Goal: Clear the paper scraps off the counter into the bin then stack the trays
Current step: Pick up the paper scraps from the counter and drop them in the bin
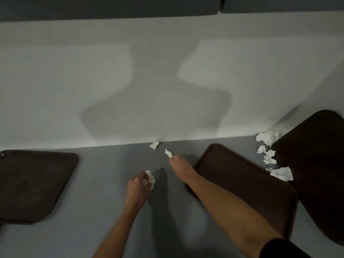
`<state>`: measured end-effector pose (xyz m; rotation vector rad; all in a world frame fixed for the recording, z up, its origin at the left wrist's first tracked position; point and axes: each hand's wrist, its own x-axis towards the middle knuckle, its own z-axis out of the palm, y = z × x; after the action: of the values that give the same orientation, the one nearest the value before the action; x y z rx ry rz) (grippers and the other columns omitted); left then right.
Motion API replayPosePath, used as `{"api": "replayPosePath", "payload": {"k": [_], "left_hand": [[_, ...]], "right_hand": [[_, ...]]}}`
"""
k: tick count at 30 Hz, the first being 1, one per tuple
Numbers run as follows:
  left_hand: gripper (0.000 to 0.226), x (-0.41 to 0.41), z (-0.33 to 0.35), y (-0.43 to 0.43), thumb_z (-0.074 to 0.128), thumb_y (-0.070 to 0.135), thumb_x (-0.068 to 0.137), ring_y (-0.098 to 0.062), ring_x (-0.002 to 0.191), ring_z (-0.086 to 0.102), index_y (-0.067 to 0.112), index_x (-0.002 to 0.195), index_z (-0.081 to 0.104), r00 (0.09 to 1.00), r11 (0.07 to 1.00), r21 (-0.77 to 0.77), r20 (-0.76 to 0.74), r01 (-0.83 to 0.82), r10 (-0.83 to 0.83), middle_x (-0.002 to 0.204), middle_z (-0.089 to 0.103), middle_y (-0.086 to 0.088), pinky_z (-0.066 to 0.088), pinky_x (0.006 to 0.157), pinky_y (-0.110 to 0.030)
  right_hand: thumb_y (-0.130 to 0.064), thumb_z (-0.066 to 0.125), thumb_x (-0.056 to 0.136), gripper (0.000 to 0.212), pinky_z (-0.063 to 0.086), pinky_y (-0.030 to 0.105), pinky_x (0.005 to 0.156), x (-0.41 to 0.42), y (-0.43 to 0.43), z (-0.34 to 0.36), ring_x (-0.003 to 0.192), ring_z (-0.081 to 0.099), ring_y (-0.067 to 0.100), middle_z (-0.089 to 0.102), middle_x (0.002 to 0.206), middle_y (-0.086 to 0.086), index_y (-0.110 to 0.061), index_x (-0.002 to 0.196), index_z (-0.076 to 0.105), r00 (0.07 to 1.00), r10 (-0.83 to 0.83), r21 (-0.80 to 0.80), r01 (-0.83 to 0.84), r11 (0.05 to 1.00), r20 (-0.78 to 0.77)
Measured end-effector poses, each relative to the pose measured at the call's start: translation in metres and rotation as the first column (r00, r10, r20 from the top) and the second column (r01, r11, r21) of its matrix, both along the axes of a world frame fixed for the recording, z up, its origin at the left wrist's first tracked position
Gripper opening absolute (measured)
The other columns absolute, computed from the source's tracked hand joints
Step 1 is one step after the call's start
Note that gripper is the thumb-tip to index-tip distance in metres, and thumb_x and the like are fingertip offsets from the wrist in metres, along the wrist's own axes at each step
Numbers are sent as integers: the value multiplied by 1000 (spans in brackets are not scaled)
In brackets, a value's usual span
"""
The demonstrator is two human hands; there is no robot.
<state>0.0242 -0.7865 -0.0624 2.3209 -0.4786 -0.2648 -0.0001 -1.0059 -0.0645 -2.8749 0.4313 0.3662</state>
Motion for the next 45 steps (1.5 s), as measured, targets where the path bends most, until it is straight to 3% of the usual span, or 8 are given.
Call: {"api": "replayPosePath", "payload": {"k": [4,8,12,22,27,34,40,45], "left_hand": [[31,-17,15,8,66,-1,78,-5,77,70,27,91,66,999,996,-70,14,49,-48,79,73,10,54,71,-23],[31,-31,32,24,76,0,74,-21,86,73,30,77,78,993,996,3,74,88,-88,91,76,1,43,75,-18],[20,-56,56,38,80,4,79,-25,90,70,23,84,81,986,986,-15,31,163,-163,96,72,0,36,74,-22],[16,-190,80,30,80,14,85,-2,85,70,30,87,79,818,821,-192,-116,538,-564,88,76,13,49,75,-16],[32,-309,93,11,79,4,84,4,80,71,31,69,77,675,686,-273,-150,675,-723,76,74,25,53,80,-18],[22,-477,48,-22,83,30,82,-18,90,77,32,103,77,482,566,-306,-310,766,-820,93,80,5,63,81,-49],[10,-632,-32,-34,85,31,83,-16,76,72,32,86,76,444,510,-203,-297,836,-845,78,75,12,56,69,-38],[11,-732,-131,-49,83,25,83,-6,80,69,26,93,78,412,449,-54,-315,892,-855,91,73,10,57,74,-29]], "right_hand": [[-8,57,102,25,54,40,88,-41,17,3,110,67,39,67,122,20,-8,126,63,988,-136,205,119,971,70],[-21,80,89,29,56,33,89,-85,37,20,104,71,29,73,115,10,-25,117,75,927,-342,347,273,897,155],[-18,88,74,18,46,25,78,-149,65,47,89,66,15,72,94,1,-20,90,79,798,-530,494,350,796,288],[-36,84,88,14,45,11,66,-364,138,95,73,66,-2,71,77,-19,-32,94,72,377,-868,603,625,497,324],[-39,81,90,14,53,22,68,-498,170,92,76,67,2,73,82,-13,-34,97,70,137,-926,621,706,340,351],[-27,83,89,21,41,11,62,-693,207,56,71,59,2,63,69,-10,-25,101,65,-229,-923,699,713,57,309],[-26,81,92,39,36,19,52,-846,218,-24,60,55,6,62,72,-1,-16,104,45,-389,-895,668,728,-152,220],[-24,81,91,37,51,39,67,-944,220,-131,75,62,8,64,83,-3,-20,99,46,-492,-859,655,696,-293,139]]}}
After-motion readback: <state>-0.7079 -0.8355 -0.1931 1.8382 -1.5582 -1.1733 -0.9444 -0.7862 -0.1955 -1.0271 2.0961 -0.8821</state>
